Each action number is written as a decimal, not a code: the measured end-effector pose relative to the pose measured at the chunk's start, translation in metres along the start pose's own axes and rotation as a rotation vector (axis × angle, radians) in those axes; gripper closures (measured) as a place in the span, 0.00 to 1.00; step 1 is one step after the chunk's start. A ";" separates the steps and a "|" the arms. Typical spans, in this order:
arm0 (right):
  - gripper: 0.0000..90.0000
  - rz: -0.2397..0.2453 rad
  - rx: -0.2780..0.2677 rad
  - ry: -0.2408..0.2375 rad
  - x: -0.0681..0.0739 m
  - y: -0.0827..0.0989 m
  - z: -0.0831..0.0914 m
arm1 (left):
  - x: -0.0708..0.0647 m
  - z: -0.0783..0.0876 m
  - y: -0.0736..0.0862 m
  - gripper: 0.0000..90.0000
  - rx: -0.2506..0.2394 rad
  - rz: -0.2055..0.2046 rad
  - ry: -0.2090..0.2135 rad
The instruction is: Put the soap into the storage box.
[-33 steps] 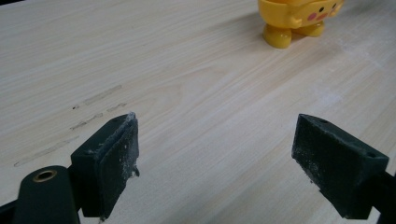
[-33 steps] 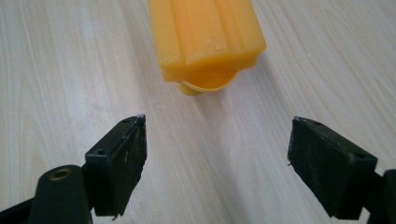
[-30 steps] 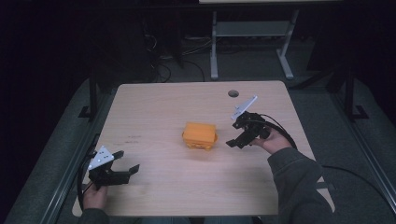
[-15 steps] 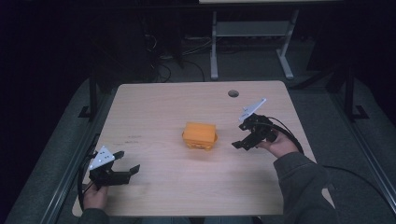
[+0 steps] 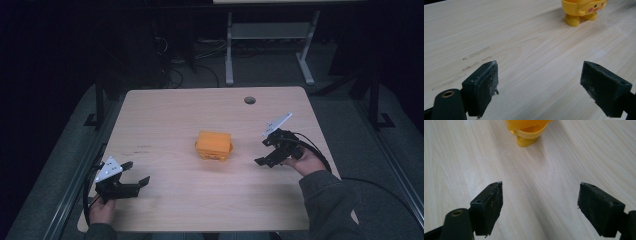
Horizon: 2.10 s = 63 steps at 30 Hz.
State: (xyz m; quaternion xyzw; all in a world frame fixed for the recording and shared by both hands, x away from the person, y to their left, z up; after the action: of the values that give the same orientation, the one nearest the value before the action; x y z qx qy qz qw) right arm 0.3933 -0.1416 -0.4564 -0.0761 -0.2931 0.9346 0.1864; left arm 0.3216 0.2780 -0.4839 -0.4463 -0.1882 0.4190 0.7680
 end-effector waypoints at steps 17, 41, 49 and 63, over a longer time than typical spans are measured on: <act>0.21 -0.046 0.011 0.014 0.003 0.029 0.007 | -0.003 -0.001 0.000 0.16 0.005 -0.017 0.004; 0.21 -0.118 -0.057 0.045 0.022 0.086 0.019 | -0.002 -0.002 0.001 0.16 -0.004 -0.016 -0.008; 0.21 -0.154 -0.088 0.061 0.033 0.111 0.021 | -0.002 -0.003 0.002 0.16 0.004 -0.020 -0.013; 0.21 -0.173 -0.139 0.114 0.053 0.137 0.030 | -0.005 -0.003 0.002 0.16 -0.006 -0.018 -0.012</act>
State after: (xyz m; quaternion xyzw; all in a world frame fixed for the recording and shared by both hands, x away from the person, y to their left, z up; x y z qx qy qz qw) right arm 0.2950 -0.2406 -0.5125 -0.1161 -0.3517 0.8867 0.2769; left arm 0.3196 0.2728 -0.4865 -0.4443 -0.1980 0.4142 0.7693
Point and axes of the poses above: each handheld gripper's, and its own axes: z roughly backward along the jaws, y roughly out of its underside, x roughly to its left, the point moved 8 cm from there along -z, roughly forward along the jaws, and after that the axes turned 6 degrees about z, right-handed, at the moved point
